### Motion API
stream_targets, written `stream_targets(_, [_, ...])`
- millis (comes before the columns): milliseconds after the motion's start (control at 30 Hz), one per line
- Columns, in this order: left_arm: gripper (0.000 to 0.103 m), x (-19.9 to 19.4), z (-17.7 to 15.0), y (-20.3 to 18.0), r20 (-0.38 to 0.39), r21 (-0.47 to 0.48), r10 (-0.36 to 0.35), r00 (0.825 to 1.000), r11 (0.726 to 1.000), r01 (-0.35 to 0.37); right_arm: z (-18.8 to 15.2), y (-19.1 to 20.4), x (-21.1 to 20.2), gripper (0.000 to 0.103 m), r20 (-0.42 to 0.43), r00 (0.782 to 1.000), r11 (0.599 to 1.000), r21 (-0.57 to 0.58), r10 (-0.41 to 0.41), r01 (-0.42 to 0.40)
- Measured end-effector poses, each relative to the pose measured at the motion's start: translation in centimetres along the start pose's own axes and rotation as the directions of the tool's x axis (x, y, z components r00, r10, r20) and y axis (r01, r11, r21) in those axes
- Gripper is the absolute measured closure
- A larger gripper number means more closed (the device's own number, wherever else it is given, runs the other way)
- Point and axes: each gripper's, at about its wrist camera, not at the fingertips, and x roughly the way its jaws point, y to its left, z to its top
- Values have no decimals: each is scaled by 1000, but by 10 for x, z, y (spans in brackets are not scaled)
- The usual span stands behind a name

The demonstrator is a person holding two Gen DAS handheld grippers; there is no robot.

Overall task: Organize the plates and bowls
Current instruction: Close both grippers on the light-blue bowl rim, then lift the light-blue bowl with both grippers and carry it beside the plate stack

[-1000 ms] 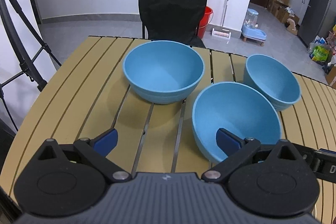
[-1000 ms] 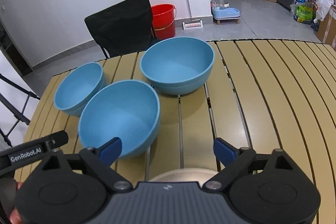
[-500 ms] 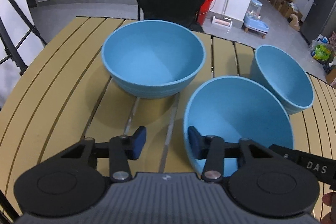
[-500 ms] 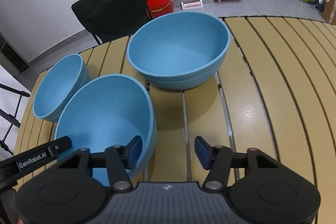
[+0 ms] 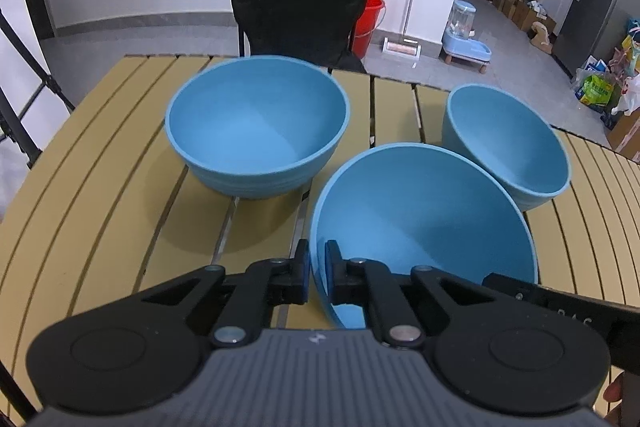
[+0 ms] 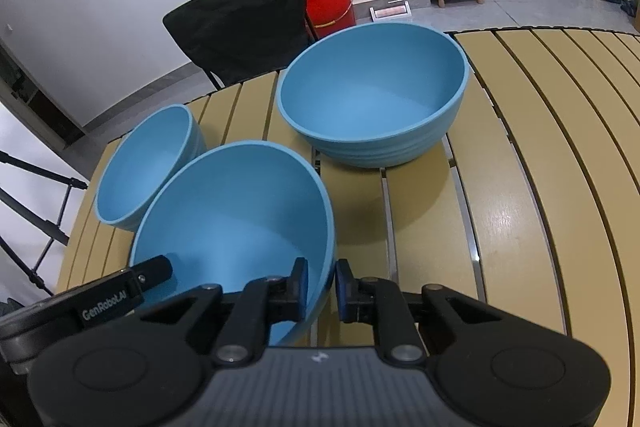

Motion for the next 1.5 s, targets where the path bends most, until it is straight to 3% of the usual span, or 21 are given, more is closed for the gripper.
stream_targets(433, [94, -73, -7, -36, 75, 39, -39, 996, 999, 36, -13, -19, -67, 90, 78, 997, 999, 43, 23, -26])
stream_targets(867, [94, -134, -36, -99, 113, 100, -90, 990, 992, 79, -37, -73, -158, 90, 171, 985, 996, 88, -10, -5])
stream_targets(1500, [94, -157, -83, -206, 85, 245, -152, 985, 961, 127, -77, -171, -226, 90, 245, 965, 981, 189, -93, 47])
